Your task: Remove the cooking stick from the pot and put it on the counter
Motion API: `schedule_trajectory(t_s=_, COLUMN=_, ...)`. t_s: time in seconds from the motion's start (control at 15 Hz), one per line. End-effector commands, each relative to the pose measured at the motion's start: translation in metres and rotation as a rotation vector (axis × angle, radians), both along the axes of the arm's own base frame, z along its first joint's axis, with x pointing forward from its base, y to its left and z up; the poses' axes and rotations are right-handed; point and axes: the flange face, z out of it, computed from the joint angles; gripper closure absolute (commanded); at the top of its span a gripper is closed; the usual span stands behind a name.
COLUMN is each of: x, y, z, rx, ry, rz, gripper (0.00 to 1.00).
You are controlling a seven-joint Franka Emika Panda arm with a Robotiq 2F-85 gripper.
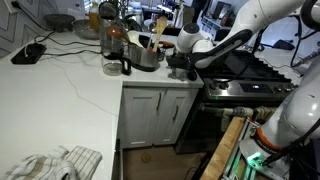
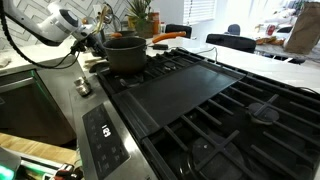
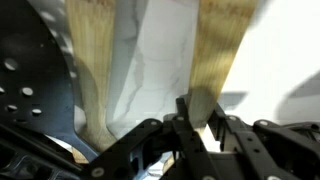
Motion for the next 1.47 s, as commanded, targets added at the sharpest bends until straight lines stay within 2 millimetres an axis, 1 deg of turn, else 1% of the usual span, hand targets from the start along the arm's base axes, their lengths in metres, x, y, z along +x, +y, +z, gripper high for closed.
schedule_trajectory(t_s=0.0, x=0.001, y=0.002, z=-0.007, rx=-0.014, ry=0.012, rz=0.065, gripper=0.94)
schedule_trajectory(t_s=0.53, x=0.005, y=0.003, z=-0.004, rx=-0.024, ry=0.069, rz=0.123, gripper=0.94)
schedule_trajectory(t_s=0.6, x=0.006, y=0.003, z=-0.003, rx=-0.018, ry=0.074, rz=0.124, gripper=0.86)
schedule_trajectory(t_s=0.67, x=0.007, y=0.003, z=-0.002, rx=-0.014, ry=0.073, rz=0.124, gripper=0.58)
schedule_trajectory(t_s=0.73, x=0.008, y=0.003, z=-0.001, rx=-0.008, ry=0.075, rz=0.124, gripper=0.48)
schedule_trajectory(t_s=0.8, x=0.009, y=0.003, z=0.0, rx=-0.005, ry=0.076, rz=0.125, gripper=0.42)
schedule_trajectory(t_s=0.87, x=0.009, y=0.003, z=0.002, rx=0.0, ry=0.074, rz=0.125, gripper=0.34)
schedule_trajectory(t_s=1.0, x=0.008, y=0.004, z=0.009, rx=0.008, ry=0.075, rz=0.118, gripper=0.2)
schedule_trajectory(t_s=1.07, x=0.007, y=0.004, z=0.015, rx=0.005, ry=0.08, rz=0.095, gripper=0.12)
schedule_trajectory(t_s=1.2, x=-0.002, y=0.003, z=0.033, rx=0.015, ry=0.115, rz=0.027, gripper=0.01)
schedule_trajectory(t_s=1.27, x=-0.007, y=0.002, z=0.043, rx=0.02, ry=0.139, rz=0.0, gripper=0.0)
schedule_trajectory(t_s=1.4, x=-0.024, y=-0.005, z=0.071, rx=0.027, ry=0.202, rz=-0.087, gripper=0.0)
